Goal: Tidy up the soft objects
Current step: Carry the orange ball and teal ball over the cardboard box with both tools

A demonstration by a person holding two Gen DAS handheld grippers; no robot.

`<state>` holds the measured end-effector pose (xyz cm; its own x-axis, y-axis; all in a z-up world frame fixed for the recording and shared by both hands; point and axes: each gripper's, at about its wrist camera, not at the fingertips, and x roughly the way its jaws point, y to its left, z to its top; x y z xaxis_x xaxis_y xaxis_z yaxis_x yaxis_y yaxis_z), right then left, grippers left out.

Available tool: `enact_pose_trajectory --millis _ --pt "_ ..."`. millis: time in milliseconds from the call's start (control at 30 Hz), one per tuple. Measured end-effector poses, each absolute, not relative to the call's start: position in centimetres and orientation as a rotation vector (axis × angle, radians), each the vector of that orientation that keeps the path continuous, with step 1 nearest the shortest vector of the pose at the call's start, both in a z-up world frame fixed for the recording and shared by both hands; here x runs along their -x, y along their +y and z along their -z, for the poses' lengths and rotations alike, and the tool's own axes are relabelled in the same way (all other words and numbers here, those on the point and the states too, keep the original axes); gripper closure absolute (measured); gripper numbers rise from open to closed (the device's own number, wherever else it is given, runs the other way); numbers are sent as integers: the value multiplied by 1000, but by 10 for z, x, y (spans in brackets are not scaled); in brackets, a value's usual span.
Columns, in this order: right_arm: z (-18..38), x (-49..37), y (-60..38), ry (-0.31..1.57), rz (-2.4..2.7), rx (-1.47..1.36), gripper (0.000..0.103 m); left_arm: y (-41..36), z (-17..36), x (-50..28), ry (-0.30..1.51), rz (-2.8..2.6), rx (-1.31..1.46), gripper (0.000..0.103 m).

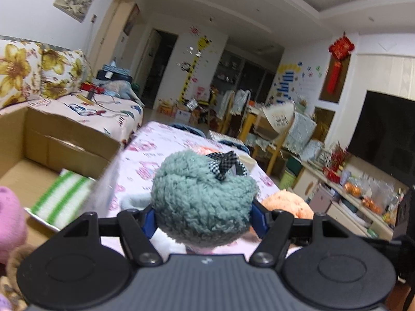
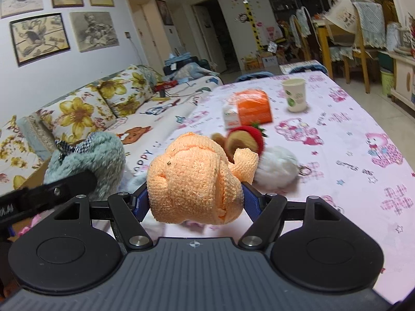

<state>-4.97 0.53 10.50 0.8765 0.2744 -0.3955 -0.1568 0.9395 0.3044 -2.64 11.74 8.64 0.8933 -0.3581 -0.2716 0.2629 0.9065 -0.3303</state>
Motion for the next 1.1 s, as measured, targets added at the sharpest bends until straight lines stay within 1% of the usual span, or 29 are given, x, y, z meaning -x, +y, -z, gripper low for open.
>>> enact_pose_trajectory --millis 367,600,800,933,1033,1100 --pt "-122 62 34 385 -322 -199 14 163 -100 40 268 195 356 35" --pt "-135 66 69 338 -420 -98 14 201 -104 47 225 72 426 34" --pt "-146 61 97 300 -510 2 13 233 -98 48 220 -70 511 34" --pt "-147 57 110 307 -566 70 13 248 -95 48 231 -148 540 34" --pt "-142 55 116 325 -581 129 11 256 -93 46 248 -184 554 34" --pt "-138 53 120 343 -589 150 2 259 -91 45 262 -203 550 33"
